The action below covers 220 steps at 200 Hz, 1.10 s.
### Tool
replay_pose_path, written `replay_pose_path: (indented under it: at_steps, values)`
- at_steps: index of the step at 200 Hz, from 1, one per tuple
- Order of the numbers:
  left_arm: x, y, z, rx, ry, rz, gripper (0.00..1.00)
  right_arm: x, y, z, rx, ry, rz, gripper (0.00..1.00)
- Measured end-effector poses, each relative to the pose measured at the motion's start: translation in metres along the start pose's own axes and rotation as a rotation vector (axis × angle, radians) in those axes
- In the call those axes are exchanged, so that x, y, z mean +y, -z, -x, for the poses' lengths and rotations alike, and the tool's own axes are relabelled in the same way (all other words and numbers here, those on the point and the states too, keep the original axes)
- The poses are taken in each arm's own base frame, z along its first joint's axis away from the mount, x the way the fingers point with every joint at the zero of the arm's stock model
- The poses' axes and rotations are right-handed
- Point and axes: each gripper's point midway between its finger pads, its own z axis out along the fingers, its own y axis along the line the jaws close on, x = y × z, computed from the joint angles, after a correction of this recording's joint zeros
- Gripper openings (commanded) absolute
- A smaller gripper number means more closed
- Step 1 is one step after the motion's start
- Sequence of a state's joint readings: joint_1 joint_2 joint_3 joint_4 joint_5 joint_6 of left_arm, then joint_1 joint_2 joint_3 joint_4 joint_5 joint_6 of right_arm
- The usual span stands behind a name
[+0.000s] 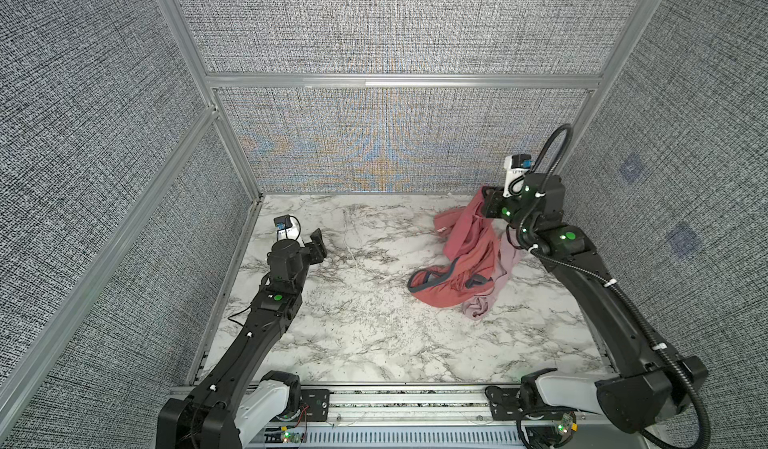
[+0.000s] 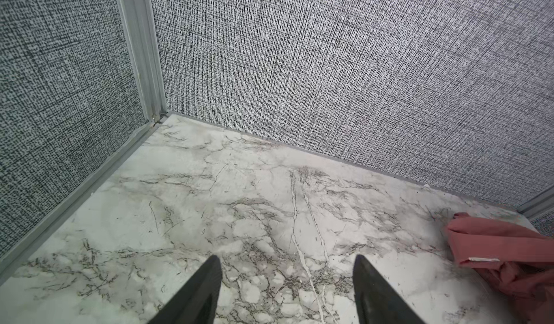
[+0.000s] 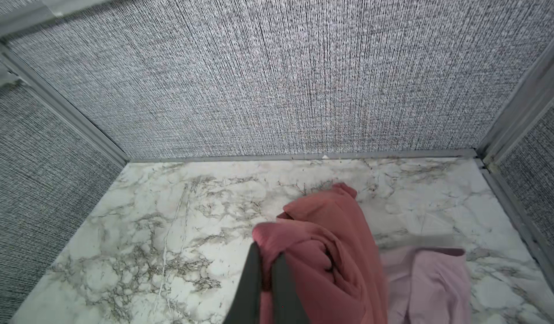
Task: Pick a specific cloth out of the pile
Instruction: 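Lift the dark pink shirt high out of the pile with the right gripper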
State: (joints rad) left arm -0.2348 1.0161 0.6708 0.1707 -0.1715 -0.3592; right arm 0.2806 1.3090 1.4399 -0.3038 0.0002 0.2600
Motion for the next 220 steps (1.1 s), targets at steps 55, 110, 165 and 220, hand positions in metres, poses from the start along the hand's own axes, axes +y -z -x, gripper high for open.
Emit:
replay_pose_path:
  at_steps: [55, 110, 165, 220]
  values:
    - [-0.012, 0.011, 0.034, -0.038, -0.011, -0.027, 0.72, 0.038, 0.015, 0.101, -0.138, 0.011, 0.150, 0.00]
    - [-0.018, 0.018, 0.054, -0.045, -0.034, -0.028, 0.74, 0.089, 0.025, 0.175, -0.228, 0.019, 0.406, 0.00]
    - [-0.017, 0.027, 0.079, -0.073, -0.059, 0.009, 0.74, 0.149, 0.036, 0.180, -0.152, -0.094, 0.815, 0.00]
    - [-0.009, 0.062, 0.109, -0.152, -0.053, 0.052, 0.75, 0.212, 0.055, 0.154, -0.033, -0.110, 1.043, 0.00]
